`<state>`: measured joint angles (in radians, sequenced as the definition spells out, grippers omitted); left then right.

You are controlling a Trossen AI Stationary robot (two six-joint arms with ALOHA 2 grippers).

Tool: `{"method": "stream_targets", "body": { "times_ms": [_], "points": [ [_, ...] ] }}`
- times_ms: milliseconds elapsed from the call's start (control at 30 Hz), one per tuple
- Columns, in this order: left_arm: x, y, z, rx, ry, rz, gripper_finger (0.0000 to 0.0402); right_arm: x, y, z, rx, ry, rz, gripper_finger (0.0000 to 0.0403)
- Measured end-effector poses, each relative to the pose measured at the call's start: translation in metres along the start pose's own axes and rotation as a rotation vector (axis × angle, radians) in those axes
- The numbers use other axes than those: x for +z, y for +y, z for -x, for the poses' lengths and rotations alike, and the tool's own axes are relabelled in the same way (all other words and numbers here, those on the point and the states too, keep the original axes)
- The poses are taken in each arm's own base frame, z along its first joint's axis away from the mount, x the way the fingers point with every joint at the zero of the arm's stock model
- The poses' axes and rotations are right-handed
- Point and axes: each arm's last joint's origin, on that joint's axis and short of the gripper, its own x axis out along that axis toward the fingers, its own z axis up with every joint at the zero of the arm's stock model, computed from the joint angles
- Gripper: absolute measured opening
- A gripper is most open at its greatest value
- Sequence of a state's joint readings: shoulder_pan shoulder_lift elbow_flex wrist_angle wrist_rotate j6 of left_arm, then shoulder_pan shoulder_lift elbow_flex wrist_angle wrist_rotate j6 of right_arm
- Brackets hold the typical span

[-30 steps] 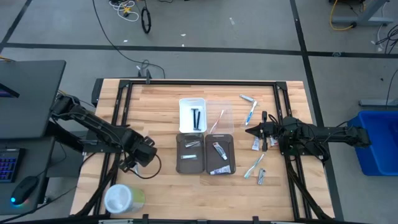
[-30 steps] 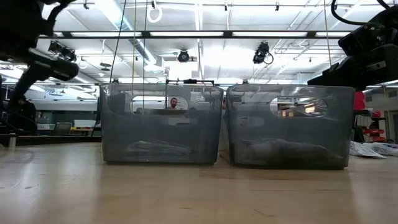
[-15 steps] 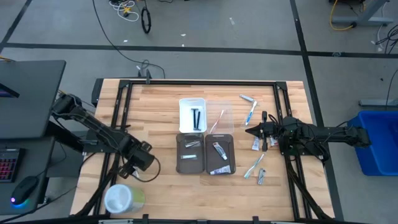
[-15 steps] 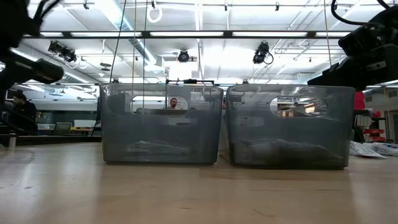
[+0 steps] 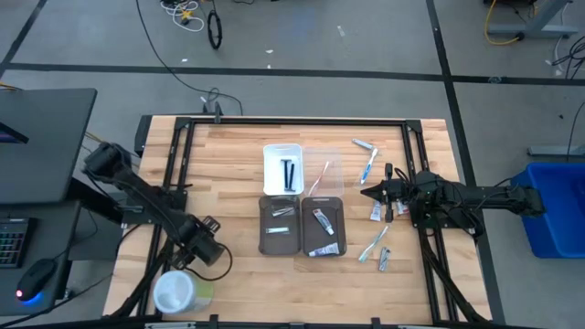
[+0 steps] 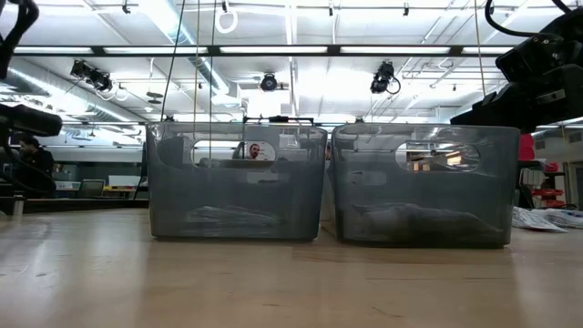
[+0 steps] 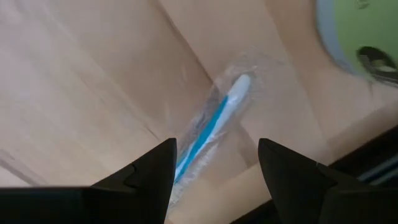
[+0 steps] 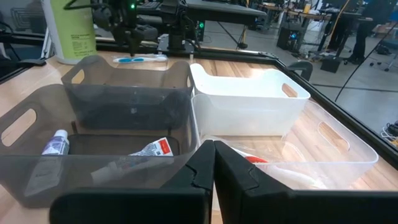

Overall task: Pick & Place Travel size toiletries
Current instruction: Put the blue toothbrush into the transparent bin

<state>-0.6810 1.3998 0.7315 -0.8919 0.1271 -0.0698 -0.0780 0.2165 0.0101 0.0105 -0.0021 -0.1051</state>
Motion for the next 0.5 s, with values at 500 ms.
{"method": "stream_targets", "body": {
  "times_ms": [500],
  "points": [
    [0.010, -0.006, -0.021, 0.032, 0.042, -0.086, 0.0233, 0.000, 0.000, 0.000, 0.000, 0.000, 0.000, 0.0013]
  ]
}}
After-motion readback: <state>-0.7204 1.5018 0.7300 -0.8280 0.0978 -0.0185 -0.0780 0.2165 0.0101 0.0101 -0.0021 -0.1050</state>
